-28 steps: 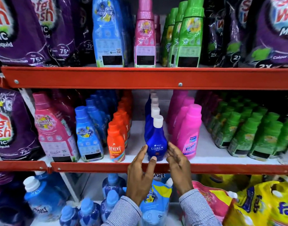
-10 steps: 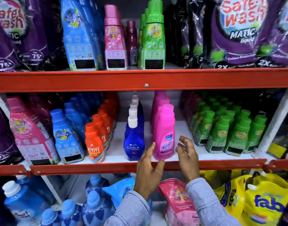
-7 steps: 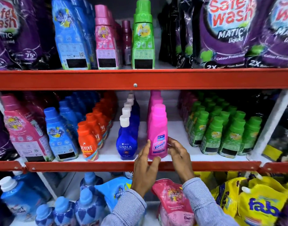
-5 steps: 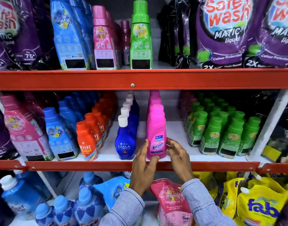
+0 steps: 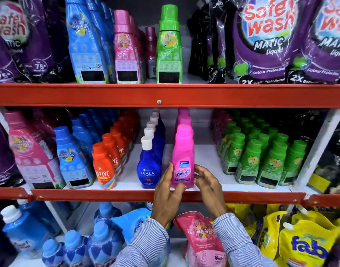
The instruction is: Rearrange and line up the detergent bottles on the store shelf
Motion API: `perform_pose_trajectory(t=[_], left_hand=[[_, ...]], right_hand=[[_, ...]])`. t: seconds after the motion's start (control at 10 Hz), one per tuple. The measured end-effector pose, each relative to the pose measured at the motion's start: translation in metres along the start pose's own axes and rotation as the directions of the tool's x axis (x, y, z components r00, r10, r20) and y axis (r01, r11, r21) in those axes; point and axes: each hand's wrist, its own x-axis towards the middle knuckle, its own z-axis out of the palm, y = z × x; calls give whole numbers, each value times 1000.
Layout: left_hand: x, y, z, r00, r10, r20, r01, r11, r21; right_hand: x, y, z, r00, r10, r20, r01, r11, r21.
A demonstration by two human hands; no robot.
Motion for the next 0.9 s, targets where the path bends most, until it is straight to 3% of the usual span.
perform_pose_trajectory(t=[0.9], left_hand=[[4, -3, -6, 991, 56, 123, -64, 996, 63]], right_hand=[[-8, 2, 7, 985, -36, -168, 41, 999, 24]])
